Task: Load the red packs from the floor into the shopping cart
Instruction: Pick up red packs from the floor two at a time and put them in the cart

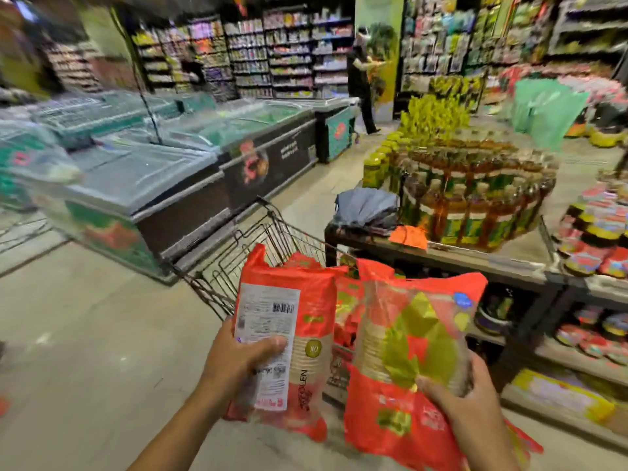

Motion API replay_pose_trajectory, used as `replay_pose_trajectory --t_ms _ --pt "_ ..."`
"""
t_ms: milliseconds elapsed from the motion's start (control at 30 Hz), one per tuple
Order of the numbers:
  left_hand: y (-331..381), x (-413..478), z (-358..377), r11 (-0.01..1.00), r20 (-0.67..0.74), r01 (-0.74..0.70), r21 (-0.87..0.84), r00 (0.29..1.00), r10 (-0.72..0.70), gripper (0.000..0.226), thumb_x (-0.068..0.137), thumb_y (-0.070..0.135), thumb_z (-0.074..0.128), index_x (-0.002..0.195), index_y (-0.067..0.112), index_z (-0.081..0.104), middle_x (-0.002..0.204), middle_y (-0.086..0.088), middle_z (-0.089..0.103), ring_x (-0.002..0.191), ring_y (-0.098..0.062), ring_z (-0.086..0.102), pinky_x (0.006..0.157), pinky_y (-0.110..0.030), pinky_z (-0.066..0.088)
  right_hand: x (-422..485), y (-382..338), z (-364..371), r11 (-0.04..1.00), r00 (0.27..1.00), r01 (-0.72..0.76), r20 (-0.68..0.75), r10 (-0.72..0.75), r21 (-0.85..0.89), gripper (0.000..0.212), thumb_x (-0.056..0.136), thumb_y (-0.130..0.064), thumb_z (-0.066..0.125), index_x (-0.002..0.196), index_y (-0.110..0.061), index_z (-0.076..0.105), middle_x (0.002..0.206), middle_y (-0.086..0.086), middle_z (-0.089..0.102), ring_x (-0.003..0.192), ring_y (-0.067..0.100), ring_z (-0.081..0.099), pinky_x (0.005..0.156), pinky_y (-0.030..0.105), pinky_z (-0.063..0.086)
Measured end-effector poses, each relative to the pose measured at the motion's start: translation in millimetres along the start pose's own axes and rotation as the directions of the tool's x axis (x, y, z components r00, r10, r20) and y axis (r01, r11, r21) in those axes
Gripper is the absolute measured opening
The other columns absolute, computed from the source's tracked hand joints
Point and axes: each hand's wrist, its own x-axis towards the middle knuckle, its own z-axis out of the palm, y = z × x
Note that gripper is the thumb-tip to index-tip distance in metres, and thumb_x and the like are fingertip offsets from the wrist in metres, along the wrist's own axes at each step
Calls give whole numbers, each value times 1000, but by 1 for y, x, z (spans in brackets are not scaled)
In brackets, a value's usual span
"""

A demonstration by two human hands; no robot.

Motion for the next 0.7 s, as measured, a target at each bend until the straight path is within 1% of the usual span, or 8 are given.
replay_pose_trajectory --t_ms 133,233,300,400,467,533,600,700 --pt "-22 58 -69 995 -65 55 -84 996 -61 75 44 27 92 111 15 61 100 -3 80 86 -25 79 71 -45 64 18 -12 77 1000 999 -24 22 23 20 65 70 -8 87 122 -24 52 105 -4 65 89 10 62 68 31 46" --pt "-31 105 -105 994 -16 66 -88 998 -68 69 53 24 93 114 17 61 103 -4 80 88 -24 78 78 -50 63 37 -17 125 998 997 -66 -32 66 -2 66 71 -8 87 126 -19 53 111 7 66 91 19 64 77 40 49" --pt "-36 138 -118 994 27 70 -84 997 -68 62 60 20 92 115 16 63 103 -4 80 88 -24 78 78 -46 64 47 -21 151 997 994 -83 -66 83 3 64 71 -8 86 125 -19 53 113 11 66 93 25 64 82 43 50" --pt "-40 186 -117 989 121 112 -99 988 -99 68 59 24 90 121 14 63 108 -8 79 91 -25 78 75 -41 64 61 -22 172 994 982 -110 -157 109 7 58 72 -2 84 118 -20 54 105 8 67 87 21 64 72 37 49" --pt "-43 220 -105 987 179 133 -89 977 -116 73 56 32 92 122 16 65 108 -8 79 92 -26 78 79 -47 64 75 -22 180 990 968 -143 -205 144 17 59 70 -5 86 118 -19 55 101 2 67 86 17 63 66 33 48" --pt "-47 255 -82 985 236 156 -69 962 -136 68 58 33 92 119 17 67 105 -6 80 91 -26 78 82 -50 63 95 -11 179 987 955 -160 -256 152 -13 68 62 -20 91 121 -17 57 106 4 68 90 18 65 69 35 49" --pt "-53 290 -56 982 292 181 -43 943 -161 59 67 27 91 119 17 67 105 -7 80 91 -26 78 83 -49 63 120 0 174 980 929 -197 -322 183 -11 67 65 -18 90 123 -15 58 109 9 69 89 18 65 68 34 49" --pt "-70 347 -15 977 298 211 13 932 -206 98 48 51 96 131 18 57 117 -6 76 98 -25 76 89 -51 61 169 23 166 968 898 -252 -373 232 -4 61 71 -22 87 124 -15 57 108 10 69 88 19 65 67 33 48"
